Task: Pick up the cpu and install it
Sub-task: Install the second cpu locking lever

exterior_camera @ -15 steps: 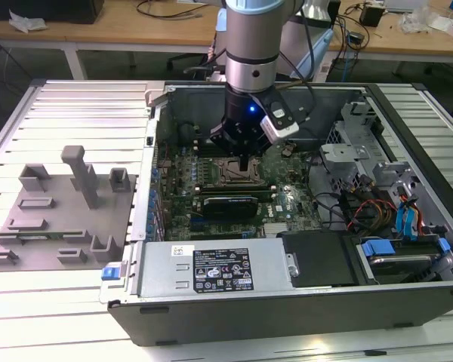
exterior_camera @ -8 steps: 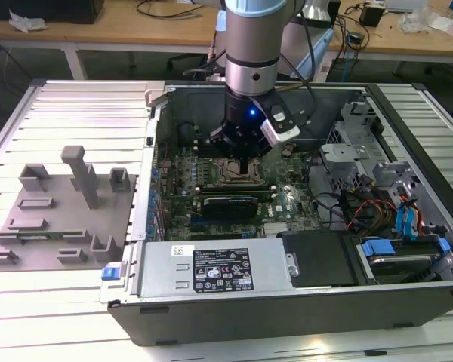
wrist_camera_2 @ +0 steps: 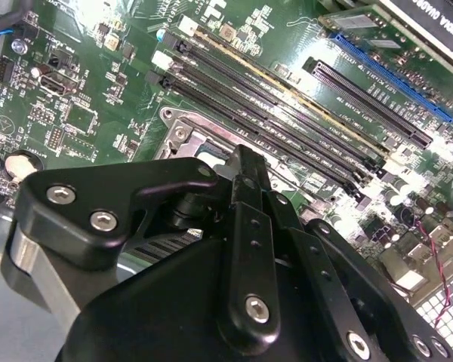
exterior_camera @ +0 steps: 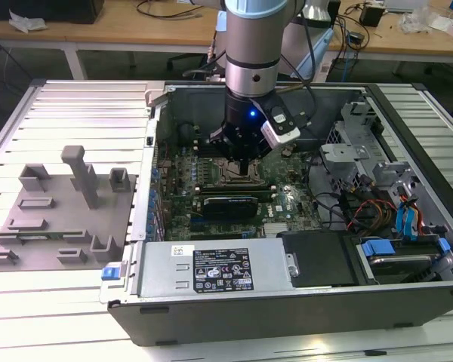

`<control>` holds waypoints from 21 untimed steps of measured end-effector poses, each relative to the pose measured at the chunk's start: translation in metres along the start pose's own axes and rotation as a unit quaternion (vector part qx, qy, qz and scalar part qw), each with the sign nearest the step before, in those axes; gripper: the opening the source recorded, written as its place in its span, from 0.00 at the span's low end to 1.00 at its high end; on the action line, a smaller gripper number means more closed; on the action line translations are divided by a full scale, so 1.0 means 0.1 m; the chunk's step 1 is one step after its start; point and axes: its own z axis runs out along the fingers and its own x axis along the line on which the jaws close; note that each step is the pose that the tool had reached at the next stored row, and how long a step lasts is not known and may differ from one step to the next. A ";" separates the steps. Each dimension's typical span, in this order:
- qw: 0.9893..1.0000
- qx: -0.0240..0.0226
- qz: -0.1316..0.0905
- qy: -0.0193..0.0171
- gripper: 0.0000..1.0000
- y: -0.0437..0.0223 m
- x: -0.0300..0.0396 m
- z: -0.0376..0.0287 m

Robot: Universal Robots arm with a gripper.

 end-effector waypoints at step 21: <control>1.000 -0.007 0.000 0.000 0.11 -0.102 0.175 0.073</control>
